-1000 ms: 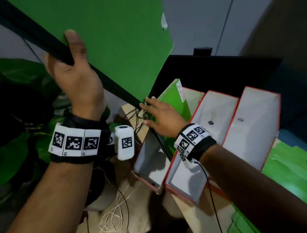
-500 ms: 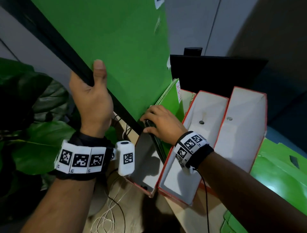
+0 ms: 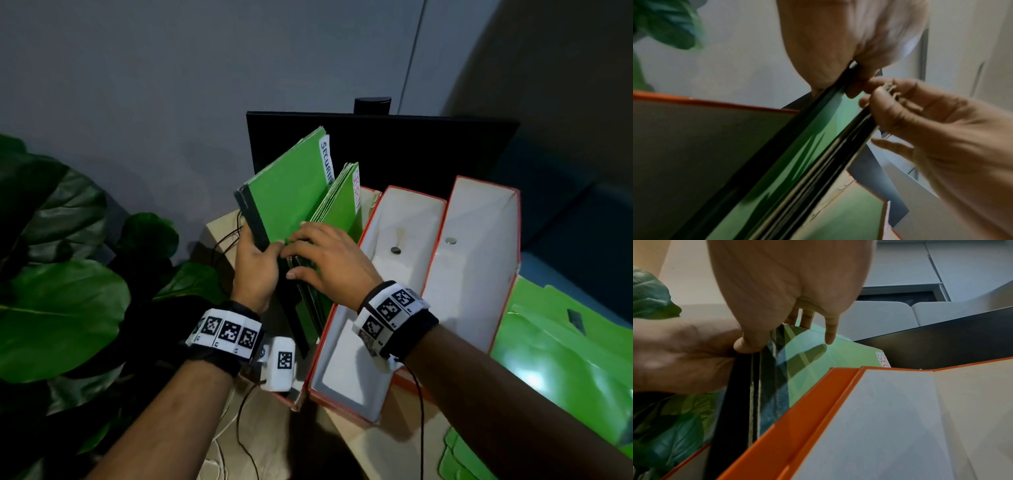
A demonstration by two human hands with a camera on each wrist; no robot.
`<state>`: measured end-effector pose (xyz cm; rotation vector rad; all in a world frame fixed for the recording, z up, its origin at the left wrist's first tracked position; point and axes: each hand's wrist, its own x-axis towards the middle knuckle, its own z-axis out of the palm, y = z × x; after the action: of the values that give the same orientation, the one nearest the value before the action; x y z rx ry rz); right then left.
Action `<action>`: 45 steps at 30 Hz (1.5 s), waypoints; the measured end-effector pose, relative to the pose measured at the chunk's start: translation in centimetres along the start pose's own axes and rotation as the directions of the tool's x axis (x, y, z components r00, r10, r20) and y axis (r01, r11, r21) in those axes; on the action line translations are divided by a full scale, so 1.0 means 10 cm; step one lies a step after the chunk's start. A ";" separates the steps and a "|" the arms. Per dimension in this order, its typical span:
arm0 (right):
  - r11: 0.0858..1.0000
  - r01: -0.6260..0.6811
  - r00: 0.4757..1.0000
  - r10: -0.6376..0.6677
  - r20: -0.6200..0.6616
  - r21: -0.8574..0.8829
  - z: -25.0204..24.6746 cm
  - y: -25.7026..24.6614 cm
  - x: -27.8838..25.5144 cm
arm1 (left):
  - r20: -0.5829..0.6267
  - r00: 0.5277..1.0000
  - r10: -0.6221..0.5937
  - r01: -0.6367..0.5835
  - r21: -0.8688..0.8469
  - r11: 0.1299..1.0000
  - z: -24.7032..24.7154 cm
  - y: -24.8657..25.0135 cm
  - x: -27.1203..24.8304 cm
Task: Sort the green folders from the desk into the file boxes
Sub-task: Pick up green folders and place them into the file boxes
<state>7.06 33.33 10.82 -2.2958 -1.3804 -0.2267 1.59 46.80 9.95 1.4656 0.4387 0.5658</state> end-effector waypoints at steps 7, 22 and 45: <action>0.988 -0.099 0.995 0.096 0.028 0.120 0.08 -0.07 0.05 | -0.025 0.999 0.023 -0.022 0.014 1.000 0.03 -0.11 0.05; 0.941 -0.312 0.935 0.280 0.217 0.128 0.40 -0.17 0.18 | -0.114 0.986 0.120 -0.101 0.155 0.983 -0.24 0.14 0.32; 0.841 -0.529 0.817 0.540 -0.201 0.112 -1.12 0.85 -1.64 | 0.601 0.681 0.418 -0.541 0.027 0.841 1.79 0.28 -0.95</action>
<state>7.50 11.77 12.34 -2.4197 -0.5797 -0.2544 4.54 26.84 13.32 1.8774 -0.4117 0.4591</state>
